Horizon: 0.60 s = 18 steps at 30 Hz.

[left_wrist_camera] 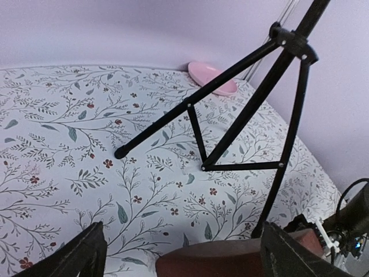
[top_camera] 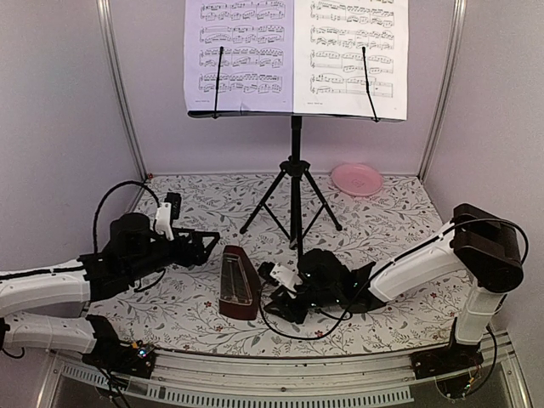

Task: Set up the instrument practice props

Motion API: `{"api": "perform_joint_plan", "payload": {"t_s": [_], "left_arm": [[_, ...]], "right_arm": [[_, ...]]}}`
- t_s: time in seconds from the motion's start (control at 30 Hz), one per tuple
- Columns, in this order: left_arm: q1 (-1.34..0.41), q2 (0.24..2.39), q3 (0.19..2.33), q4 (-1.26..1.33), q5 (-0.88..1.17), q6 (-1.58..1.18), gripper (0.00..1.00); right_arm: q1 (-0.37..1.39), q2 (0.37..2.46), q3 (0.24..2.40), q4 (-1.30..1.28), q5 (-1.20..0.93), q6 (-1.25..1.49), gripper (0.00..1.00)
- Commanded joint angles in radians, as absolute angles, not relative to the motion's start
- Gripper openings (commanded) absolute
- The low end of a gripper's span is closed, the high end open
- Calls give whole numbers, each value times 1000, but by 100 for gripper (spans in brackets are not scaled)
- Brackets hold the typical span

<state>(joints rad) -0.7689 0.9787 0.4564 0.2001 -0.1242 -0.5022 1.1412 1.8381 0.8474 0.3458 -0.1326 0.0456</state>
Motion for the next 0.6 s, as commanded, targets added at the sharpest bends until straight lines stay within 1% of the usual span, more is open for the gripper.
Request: {"api": "perform_joint_plan", "payload": {"t_s": [0.0,0.13,0.23,0.43,0.57], "left_arm": [[-831,821,375,172,-149,-516,96],[-1005,719,334,153,-318,-535,99],[-1110,705,322,180,-385,-555,99],[-1294,845,359,183,-520,-618,99],[-1345,961,425,127,-641,-684,99]], "right_arm": [[1144,1733,783,443,-131,96,43],[1137,1679,748,455,-113,97,45],[1117,1660,739,459,-115,104,46],[1097,1653,742,464,-116,122,47],[1097,1648,737,476,-110,146,50]]}}
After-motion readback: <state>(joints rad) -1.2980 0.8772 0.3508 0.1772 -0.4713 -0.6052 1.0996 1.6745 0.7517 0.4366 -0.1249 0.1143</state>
